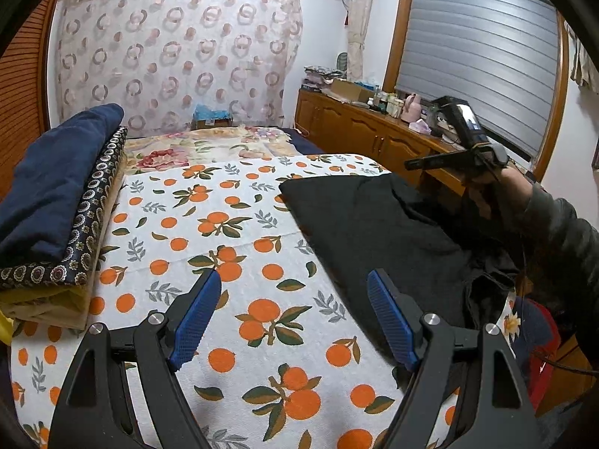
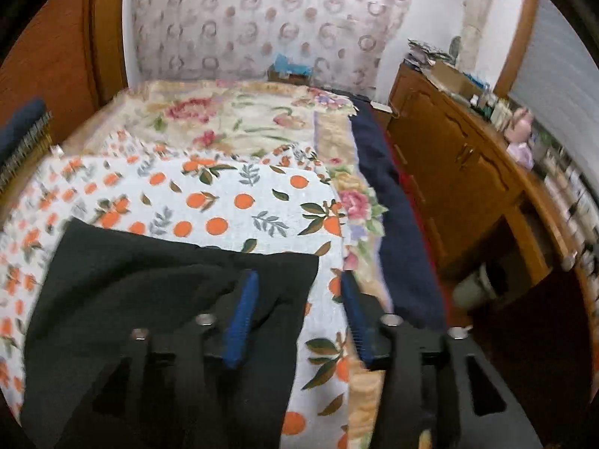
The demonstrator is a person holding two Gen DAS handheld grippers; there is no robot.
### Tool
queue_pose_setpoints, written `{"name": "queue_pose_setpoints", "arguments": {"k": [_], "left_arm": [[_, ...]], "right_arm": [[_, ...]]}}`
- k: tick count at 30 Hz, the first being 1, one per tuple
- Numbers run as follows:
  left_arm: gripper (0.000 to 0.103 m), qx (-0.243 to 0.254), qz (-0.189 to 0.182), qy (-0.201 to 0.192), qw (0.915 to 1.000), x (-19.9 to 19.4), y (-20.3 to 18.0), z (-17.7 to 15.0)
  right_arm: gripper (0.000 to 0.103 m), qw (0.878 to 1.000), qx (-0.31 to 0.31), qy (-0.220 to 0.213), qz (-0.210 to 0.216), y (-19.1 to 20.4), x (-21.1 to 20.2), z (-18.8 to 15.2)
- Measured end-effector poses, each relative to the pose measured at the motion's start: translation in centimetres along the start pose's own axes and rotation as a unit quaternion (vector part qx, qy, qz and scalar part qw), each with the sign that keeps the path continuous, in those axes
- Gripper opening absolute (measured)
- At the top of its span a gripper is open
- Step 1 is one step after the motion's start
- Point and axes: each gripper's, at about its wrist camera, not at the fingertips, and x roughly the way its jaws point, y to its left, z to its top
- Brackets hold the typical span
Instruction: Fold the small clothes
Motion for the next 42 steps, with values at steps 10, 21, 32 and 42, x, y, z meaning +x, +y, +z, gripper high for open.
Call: {"name": "queue_pose_setpoints", "arguments": {"k": [10, 21, 32, 42], "left_arm": [[0.081, 0.006, -0.006, 0.008, 0.9999, 0.8, -1.1, -0.5], [0.081, 0.018, -0.02, 0.016, 0.9995, 1.7, -2.8, -1.0], [0.081, 0.02, -0.021, 0.02, 0.9994, 1.8, -3.1, -1.2], [0.081, 0.023, -0.027, 0.028, 0.999, 2.1, -3.6, -1.5]], "right_arm": [[0.054, 0.993, -0.031, -0.047, 0.108, 3.0, -9.0, -9.0], [0.054, 0.991, 0.012, -0.03, 0.129, 2.5, -14.9, -16.2], [0.054, 0.987, 0.024, 0.014, 0.161, 1.4, -14.0, -17.1], [0.052, 0.987, 0.016, 0.016, 0.162, 3.7, -13.0, -17.1]]}}
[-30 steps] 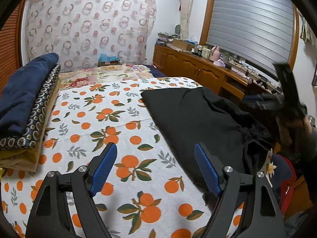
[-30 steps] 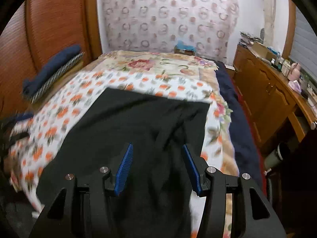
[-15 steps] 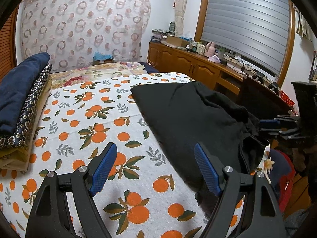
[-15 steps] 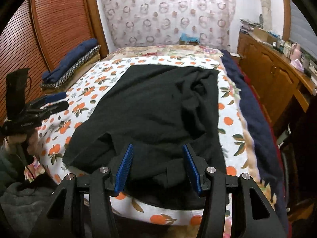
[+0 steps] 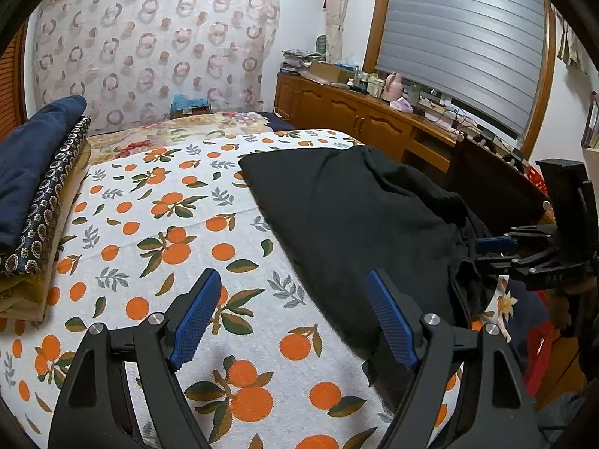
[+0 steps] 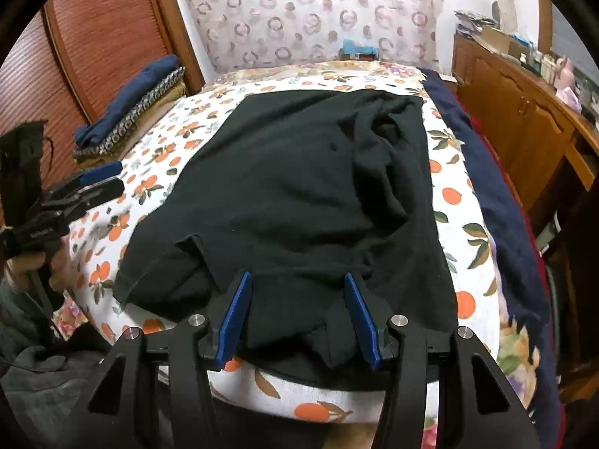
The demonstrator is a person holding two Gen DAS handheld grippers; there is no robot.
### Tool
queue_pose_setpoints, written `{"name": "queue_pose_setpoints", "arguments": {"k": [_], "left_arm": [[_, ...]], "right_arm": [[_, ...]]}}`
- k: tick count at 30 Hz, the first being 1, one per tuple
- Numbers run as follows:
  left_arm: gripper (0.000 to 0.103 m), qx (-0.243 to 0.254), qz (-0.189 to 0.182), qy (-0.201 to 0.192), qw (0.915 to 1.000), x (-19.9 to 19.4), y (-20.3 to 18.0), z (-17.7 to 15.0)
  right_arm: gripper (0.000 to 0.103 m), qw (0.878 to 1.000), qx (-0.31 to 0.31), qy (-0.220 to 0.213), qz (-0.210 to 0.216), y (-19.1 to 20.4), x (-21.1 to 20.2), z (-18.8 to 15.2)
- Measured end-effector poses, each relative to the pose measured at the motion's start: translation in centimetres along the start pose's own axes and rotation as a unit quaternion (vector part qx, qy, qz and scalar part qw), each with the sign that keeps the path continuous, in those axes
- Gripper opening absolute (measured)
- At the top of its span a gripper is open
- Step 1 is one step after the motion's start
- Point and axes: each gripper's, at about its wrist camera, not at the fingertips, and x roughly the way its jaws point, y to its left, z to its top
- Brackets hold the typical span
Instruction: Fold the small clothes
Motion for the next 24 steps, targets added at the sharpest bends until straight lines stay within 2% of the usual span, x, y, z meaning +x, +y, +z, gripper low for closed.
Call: {"name": "queue_pose_setpoints", "arguments": {"k": [1, 3, 4, 7, 10, 17, 18, 19, 20, 21, 24], "left_arm": [[0.081, 0.0, 0.0, 0.0, 1.0, 0.0, 0.0, 0.0], [0.081, 0.0, 0.0, 0.0, 1.0, 0.1, 0.0, 0.0], [0.081, -0.001, 0.0, 0.001, 1.0, 0.1, 0.0, 0.0], [0.081, -0.002, 0.0, 0.001, 1.0, 0.1, 0.0, 0.0], [0.081, 0.0, 0.0, 0.001, 1.0, 0.1, 0.0, 0.0], [0.081, 0.0, -0.007, 0.009, 0.9999, 0.9, -0.3, 0.0], [0.081, 0.001, -0.008, 0.01, 0.9999, 1.0, -0.5, 0.0], [0.081, 0.004, -0.009, 0.012, 0.9999, 1.0, -0.7, 0.0], [0.081, 0.006, -0.01, 0.012, 0.9999, 1.1, -0.8, 0.0], [0.081, 0.008, -0.009, 0.013, 0.9998, 1.1, -0.9, 0.0], [0.081, 0.008, -0.004, 0.014, 0.9999, 1.2, -1.0, 0.2]], "right_arm": [[0.038, 1.0, -0.005, 0.002, 0.0, 0.1, 0.3, -0.1], [0.016, 1.0, -0.016, 0.009, 0.013, 0.3, 0.4, -0.2], [0.012, 1.0, -0.021, 0.009, 0.015, 0.3, 0.2, -0.3], [0.009, 0.999, -0.022, -0.005, 0.023, -0.3, -1.3, -0.4], [0.009, 1.0, -0.017, -0.016, 0.014, -1.5, -3.6, -0.7], [0.009, 0.998, -0.012, -0.008, -0.058, -4.4, -7.6, -1.9], [0.018, 0.998, -0.008, -0.007, -0.061, -4.7, -7.6, -1.9], [0.034, 0.997, -0.009, -0.007, -0.071, -4.7, -7.6, -1.8], [0.041, 0.996, -0.009, -0.011, -0.086, -4.7, -7.7, -1.5], [0.045, 0.996, -0.005, -0.02, -0.089, -4.8, -7.6, -1.3], [0.046, 0.997, 0.001, -0.043, -0.07, -4.6, -7.0, 0.2]]}}
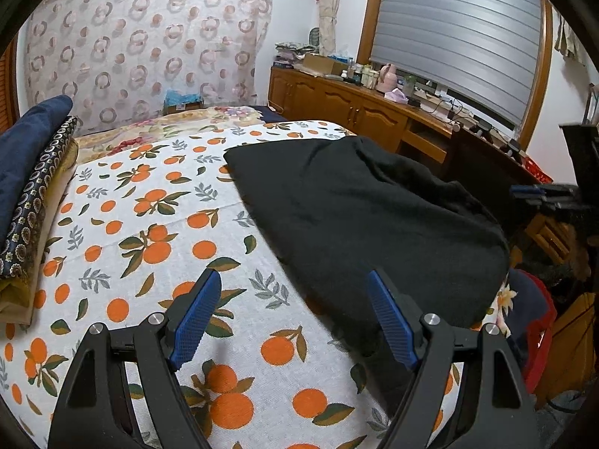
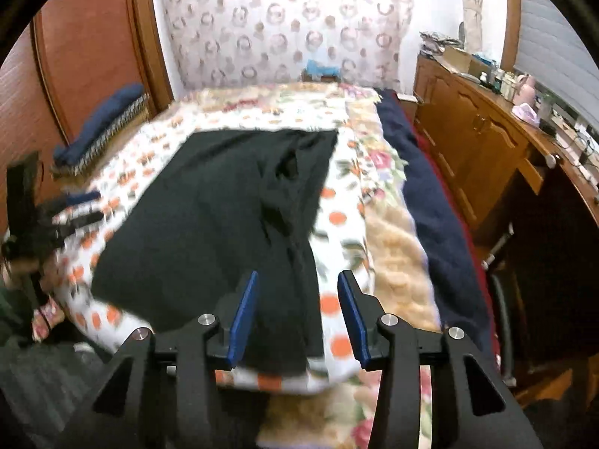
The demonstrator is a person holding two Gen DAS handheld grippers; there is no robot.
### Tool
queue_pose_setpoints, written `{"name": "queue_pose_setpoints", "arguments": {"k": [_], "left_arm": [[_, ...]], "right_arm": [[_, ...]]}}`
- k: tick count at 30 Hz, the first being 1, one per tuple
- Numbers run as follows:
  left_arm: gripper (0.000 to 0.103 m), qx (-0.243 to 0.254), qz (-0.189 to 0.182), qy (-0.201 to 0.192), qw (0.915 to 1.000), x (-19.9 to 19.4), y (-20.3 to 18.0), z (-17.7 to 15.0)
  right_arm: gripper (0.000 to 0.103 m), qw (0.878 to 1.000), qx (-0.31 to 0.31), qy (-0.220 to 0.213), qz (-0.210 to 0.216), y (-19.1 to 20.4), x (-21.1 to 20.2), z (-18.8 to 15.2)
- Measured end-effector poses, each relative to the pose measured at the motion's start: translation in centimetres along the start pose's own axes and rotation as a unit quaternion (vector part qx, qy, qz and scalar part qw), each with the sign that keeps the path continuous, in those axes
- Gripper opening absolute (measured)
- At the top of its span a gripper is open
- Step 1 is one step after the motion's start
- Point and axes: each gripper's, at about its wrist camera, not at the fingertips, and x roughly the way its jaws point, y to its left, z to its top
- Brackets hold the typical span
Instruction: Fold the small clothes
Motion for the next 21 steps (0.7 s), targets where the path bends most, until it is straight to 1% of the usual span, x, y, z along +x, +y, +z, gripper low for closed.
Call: {"name": "queue_pose_setpoints", "arguments": {"k": [4, 8, 11, 12, 13, 15, 16, 17, 18, 19, 20, 21], "left_arm": [[0.081, -0.003, 0.004, -0.006, 1.0, 0.0, 0.1, 0.3], [0.081, -0.007, 0.011, -0.007, 0.9999, 0.2, 0.4, 0.5], [0.081, -0.009, 0.017, -0.006, 0.9998, 0.5, 0.5, 0.8], [0.081, -0.011, 0.018, -0.005, 0.9998, 0.7, 0.6, 0.9], [0.081, -0.013, 0.016, -0.004, 0.9998, 0.9, 0.7, 1.0], [0.081, -0.013, 0.009, 0.002, 0.9999, 1.3, 0.5, 1.2], [0.083, -0.012, 0.002, 0.008, 0.9999, 1.6, 0.4, 1.3], [0.085, -0.011, -0.006, 0.014, 0.9998, 1.9, 0.3, 1.2], [0.089, -0.011, -0.011, 0.017, 0.9997, 2.0, 0.2, 1.2], [0.089, -0.011, -0.016, 0.018, 0.9996, 2.2, 0.0, 1.0], [0.089, -0.011, -0.019, 0.02, 0.9996, 2.3, -0.1, 0.9], [0.089, -0.011, -0.022, 0.023, 0.9994, 2.4, -0.3, 0.8]], "right_arm": [[0.046, 0.999, -0.015, -0.032, 0.019, 0.4, 2.6, 2.8], [0.046, 0.998, -0.023, -0.043, 0.032, 0.7, 7.0, 6.5], [0.046, 0.999, -0.007, -0.027, 0.038, 0.4, 11.4, 9.4], [0.045, 0.999, -0.004, -0.017, 0.038, 0.4, 12.9, 10.4], [0.041, 0.999, 0.0, -0.007, 0.039, 0.0, 14.5, 11.0], [0.041, 0.999, 0.007, 0.018, 0.038, -0.2, 17.1, 12.3], [0.041, 0.999, 0.01, 0.035, 0.041, -0.3, 18.2, 12.7], [0.038, 0.998, 0.01, 0.051, 0.041, -0.3, 19.4, 12.9], [0.024, 0.997, 0.01, 0.065, 0.041, -0.3, 20.4, 12.8], [0.008, 0.997, 0.009, 0.071, 0.04, -0.3, 20.8, 12.8], [0.007, 0.997, 0.005, 0.07, 0.04, -0.3, 21.0, 12.9], [0.006, 0.997, -0.001, 0.058, 0.043, -0.3, 20.6, 12.9]]}}
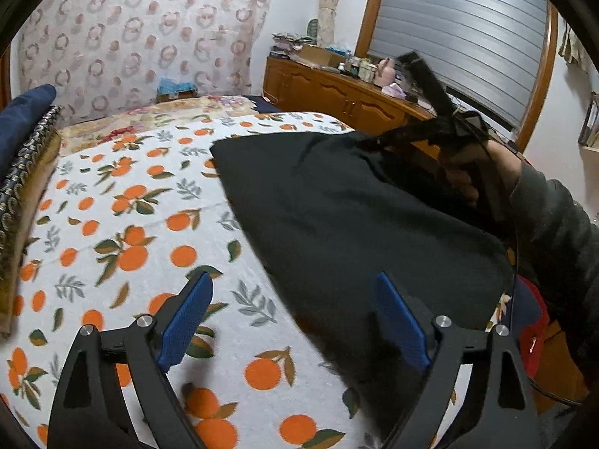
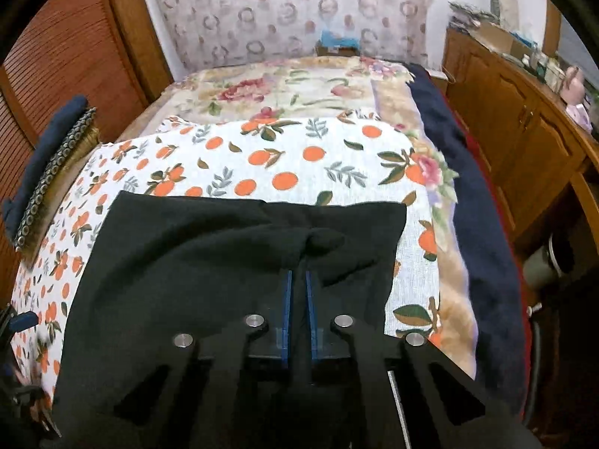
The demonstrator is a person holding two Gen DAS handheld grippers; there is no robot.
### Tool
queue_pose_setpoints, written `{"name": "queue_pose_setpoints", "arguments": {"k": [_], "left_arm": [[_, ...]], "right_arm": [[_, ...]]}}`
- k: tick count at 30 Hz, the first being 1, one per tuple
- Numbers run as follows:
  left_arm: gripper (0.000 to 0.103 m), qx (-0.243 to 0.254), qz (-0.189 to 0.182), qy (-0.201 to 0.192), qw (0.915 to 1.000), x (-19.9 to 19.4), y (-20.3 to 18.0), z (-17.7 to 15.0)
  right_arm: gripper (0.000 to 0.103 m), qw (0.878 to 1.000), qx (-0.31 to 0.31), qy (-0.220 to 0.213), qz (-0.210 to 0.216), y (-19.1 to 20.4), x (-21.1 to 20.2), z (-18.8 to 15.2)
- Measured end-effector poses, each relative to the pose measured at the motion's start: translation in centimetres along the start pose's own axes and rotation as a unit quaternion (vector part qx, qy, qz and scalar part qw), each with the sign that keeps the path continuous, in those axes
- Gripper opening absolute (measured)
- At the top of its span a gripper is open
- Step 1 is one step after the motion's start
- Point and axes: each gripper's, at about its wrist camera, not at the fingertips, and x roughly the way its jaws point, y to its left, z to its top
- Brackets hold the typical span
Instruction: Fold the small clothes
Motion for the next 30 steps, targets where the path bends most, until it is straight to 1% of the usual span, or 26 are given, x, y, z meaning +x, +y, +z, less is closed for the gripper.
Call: {"name": "queue_pose_setpoints", "arguments": {"k": [2, 4, 5, 6, 7, 8, 9, 10, 11, 12, 13, 14, 16, 18, 21, 23, 26, 30], "left_arm": [[0.089, 0.001, 0.0, 0.008, 1.0, 0.4, -0.2, -0.2], [0.089, 0.001, 0.002, 0.018, 0.9998, 0.8, -0.4, -0.4], [0.089, 0.002, 0.001, 0.019, 0.9998, 0.9, -0.5, -0.4], [0.089, 0.002, 0.001, 0.021, 0.9998, 1.1, -0.6, -0.5], [0.089, 0.003, 0.002, 0.023, 0.9997, 1.1, -0.7, -0.5], [0.089, 0.005, 0.004, 0.024, 0.9997, 1.1, -0.8, -0.6], [0.089, 0.008, 0.009, 0.026, 0.9996, 1.1, -1.0, -0.6], [0.089, 0.012, 0.012, 0.029, 0.9994, 1.1, -1.1, -0.7], [0.089, 0.013, 0.013, 0.031, 0.9994, 1.1, -1.2, -0.8], [0.089, 0.013, 0.013, 0.031, 0.9993, 1.0, -1.1, -0.9], [0.089, 0.012, 0.014, 0.032, 0.9993, 1.0, -1.0, -1.1], [0.089, 0.008, 0.014, 0.032, 0.9994, 0.9, -0.9, -1.2], [0.089, 0.003, 0.011, 0.035, 0.9993, 0.8, -0.9, -1.4], [0.089, 0.003, 0.011, 0.039, 0.9992, 0.7, -1.0, -1.5], [0.089, 0.008, 0.005, 0.04, 0.9992, 0.2, -1.4, -1.7], [0.089, 0.011, -0.008, 0.041, 0.9991, -0.1, -1.7, -1.8], [0.089, 0.016, -0.023, 0.042, 0.9987, -0.7, -2.2, -1.9], [0.08, 0.034, -0.041, 0.046, 0.9975, -1.4, -3.2, -2.2]], "right_arm": [[0.005, 0.999, -0.002, -0.041, -0.01, -0.3, -1.8, 0.0], [0.005, 0.996, 0.021, -0.084, -0.03, -1.1, -3.9, -0.4], [0.005, 0.994, 0.028, -0.095, -0.053, -1.2, -4.3, -0.6], [0.005, 0.99, 0.03, -0.097, -0.097, -1.2, -4.3, -0.7], [0.012, 0.987, 0.031, -0.094, -0.129, -1.2, -4.3, -0.9], [0.019, 0.986, 0.035, -0.089, -0.134, -1.4, -4.3, -1.1], [0.035, 0.987, 0.044, -0.083, -0.129, -1.8, -4.3, -1.2], [0.042, 0.988, 0.05, -0.084, -0.119, -1.9, -4.6, -1.6], [0.042, 0.989, 0.049, -0.088, -0.108, -1.7, -5.2, -2.2], [0.046, 0.99, 0.041, -0.091, -0.095, -1.5, -5.8, -2.8], [0.052, 0.992, 0.031, -0.089, -0.085, -1.0, -6.3, -3.7], [0.055, 0.993, 0.022, -0.086, -0.075, -0.7, -7.1, -4.3], [0.061, 0.995, 0.009, -0.083, -0.06, 0.0, -8.5, -6.7], [0.064, 0.996, -0.007, -0.075, -0.04, 0.8, -9.8, -9.5], [0.066, 0.997, -0.019, -0.064, -0.029, 1.3, -11.3, -13.1], [0.066, 0.998, -0.022, -0.057, -0.034, 1.4, -12.5, -15.5], [0.067, 0.998, -0.02, -0.044, -0.045, 1.2, -13.4, -17.7], [0.066, 0.999, -0.001, -0.034, -0.037, 0.1, -14.6, -19.7]]}}
